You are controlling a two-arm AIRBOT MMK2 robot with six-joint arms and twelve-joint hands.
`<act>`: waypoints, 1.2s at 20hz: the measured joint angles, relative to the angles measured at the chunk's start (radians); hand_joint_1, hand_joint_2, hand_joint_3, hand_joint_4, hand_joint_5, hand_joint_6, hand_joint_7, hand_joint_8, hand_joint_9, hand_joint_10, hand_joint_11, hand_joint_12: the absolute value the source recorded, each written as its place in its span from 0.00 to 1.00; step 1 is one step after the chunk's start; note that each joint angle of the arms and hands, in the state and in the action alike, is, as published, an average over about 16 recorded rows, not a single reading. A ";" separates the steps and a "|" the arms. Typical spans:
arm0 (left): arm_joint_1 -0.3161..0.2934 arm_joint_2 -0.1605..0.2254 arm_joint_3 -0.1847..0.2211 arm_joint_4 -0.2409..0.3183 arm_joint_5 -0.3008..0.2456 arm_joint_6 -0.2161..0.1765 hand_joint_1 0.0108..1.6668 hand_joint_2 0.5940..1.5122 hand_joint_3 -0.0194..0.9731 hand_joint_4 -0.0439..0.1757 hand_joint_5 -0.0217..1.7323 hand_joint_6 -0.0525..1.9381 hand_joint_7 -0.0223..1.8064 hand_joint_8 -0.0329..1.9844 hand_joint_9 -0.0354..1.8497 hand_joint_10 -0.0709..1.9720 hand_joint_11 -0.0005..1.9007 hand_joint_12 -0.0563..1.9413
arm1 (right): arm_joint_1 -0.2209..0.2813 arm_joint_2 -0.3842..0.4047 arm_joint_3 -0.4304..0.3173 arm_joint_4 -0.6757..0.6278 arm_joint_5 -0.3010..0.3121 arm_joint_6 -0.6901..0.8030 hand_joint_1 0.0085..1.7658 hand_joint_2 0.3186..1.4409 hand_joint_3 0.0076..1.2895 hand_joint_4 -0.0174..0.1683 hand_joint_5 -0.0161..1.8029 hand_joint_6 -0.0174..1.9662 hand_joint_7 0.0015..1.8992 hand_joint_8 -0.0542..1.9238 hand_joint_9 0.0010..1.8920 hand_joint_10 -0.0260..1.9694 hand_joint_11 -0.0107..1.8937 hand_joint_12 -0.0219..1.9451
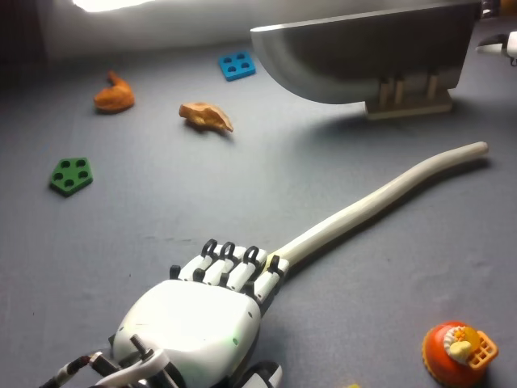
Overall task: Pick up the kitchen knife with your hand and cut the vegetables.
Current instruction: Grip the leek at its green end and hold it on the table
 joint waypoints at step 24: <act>0.025 -0.045 0.037 -0.014 -0.008 0.021 0.40 0.85 0.03 0.22 0.07 0.03 0.04 0.01 0.04 0.04 0.01 0.15 | -0.032 -0.059 0.077 0.016 0.015 0.001 0.64 0.63 0.06 0.11 0.21 0.32 0.21 0.37 0.14 0.48 0.07 0.58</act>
